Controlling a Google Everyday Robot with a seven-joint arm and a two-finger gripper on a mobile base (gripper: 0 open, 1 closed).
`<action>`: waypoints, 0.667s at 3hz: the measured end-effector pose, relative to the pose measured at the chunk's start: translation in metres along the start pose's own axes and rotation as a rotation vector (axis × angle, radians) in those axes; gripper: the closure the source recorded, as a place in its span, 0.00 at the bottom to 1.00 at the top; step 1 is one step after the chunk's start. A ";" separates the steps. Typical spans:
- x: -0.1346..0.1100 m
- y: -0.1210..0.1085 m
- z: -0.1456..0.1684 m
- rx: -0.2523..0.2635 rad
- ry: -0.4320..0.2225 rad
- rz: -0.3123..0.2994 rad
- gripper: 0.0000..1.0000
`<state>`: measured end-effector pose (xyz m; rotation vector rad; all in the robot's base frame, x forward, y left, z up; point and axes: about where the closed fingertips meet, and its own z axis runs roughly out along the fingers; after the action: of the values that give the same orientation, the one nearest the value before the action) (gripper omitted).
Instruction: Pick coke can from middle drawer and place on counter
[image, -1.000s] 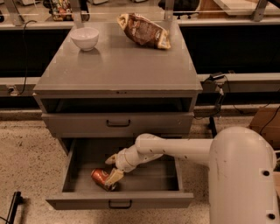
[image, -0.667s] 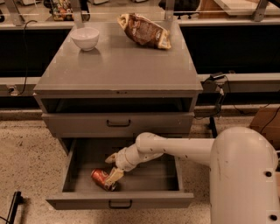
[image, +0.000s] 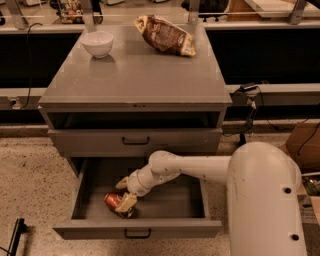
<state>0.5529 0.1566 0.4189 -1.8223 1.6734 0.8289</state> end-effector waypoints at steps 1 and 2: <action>0.003 -0.001 0.018 -0.008 0.021 0.006 0.37; 0.009 -0.005 0.031 0.008 0.050 0.012 0.36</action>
Offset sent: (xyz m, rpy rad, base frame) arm 0.0102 0.0212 -0.0421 -0.0854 -0.0213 -0.0432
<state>0.5555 0.1738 0.3911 -1.8429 1.7183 0.7868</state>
